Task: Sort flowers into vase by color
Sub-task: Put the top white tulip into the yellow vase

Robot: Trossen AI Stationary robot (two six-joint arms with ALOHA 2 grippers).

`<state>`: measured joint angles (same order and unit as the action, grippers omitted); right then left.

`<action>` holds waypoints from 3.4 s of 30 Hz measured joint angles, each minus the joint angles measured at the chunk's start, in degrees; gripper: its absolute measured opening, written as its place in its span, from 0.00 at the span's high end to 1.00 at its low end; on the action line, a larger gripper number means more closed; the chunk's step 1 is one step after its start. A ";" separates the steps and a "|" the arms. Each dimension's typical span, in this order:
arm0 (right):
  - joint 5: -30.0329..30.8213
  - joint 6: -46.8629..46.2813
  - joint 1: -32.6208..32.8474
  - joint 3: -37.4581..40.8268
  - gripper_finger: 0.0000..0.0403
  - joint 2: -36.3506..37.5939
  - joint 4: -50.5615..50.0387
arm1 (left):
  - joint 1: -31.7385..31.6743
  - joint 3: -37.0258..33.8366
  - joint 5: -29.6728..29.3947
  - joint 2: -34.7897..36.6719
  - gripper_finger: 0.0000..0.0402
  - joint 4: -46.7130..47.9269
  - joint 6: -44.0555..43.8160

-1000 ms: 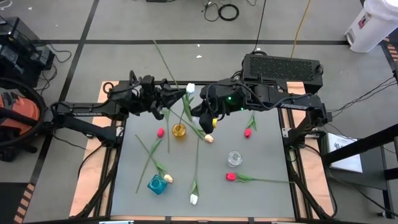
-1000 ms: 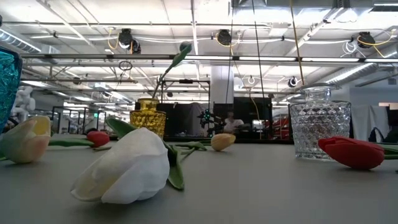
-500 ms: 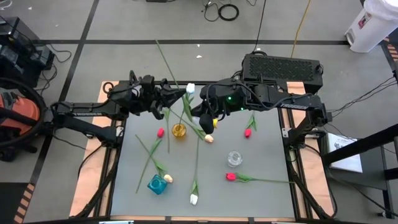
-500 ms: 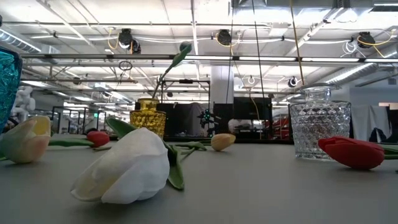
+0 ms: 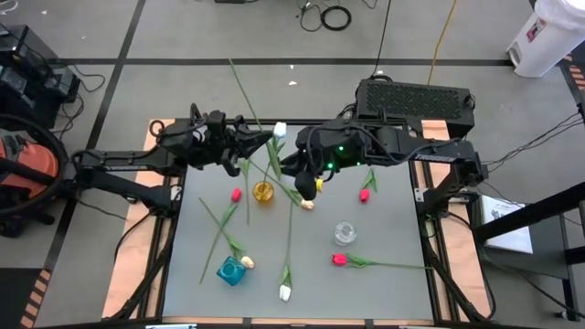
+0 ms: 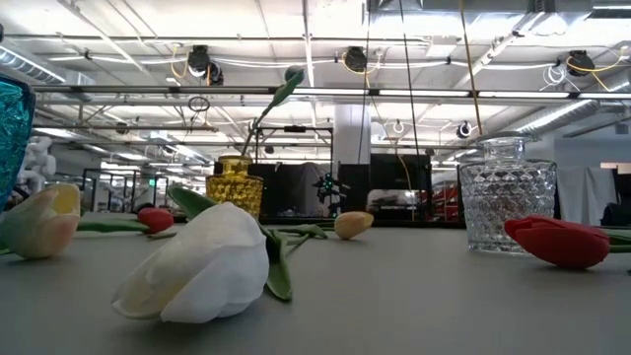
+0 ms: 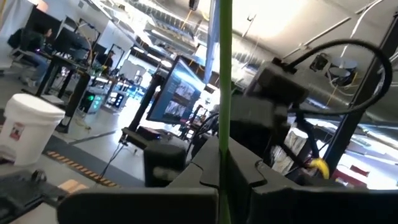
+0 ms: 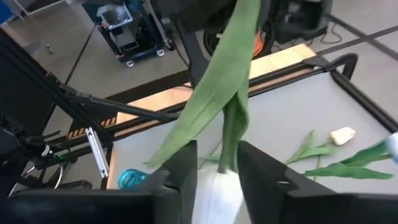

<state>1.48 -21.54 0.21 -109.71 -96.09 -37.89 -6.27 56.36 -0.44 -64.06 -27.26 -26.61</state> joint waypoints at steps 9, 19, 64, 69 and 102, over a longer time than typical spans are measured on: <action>0.54 4.22 -0.04 0.00 0.66 4.05 -0.70 | -0.15 -0.04 -0.30 1.30 0.99 1.39 -5.24; 0.52 15.30 -0.04 -0.04 0.66 6.57 -4.32 | -0.08 -0.04 5.63 1.69 0.99 1.26 -31.33; 20.41 64.39 6.06 -0.02 0.66 -0.16 12.95 | 0.05 0.00 28.27 -0.43 0.99 1.38 -87.06; 21.29 64.28 6.01 -0.02 0.66 -0.34 13.70 | 0.07 0.00 28.15 -1.19 0.99 -0.49 -87.14; 20.89 59.70 6.01 0.00 0.75 -0.34 13.22 | 2.54 0.00 28.08 -1.19 0.99 -5.41 -88.56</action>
<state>22.37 38.16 6.22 -109.71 -96.42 -24.68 -3.72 56.36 27.65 -65.25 -32.67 -115.17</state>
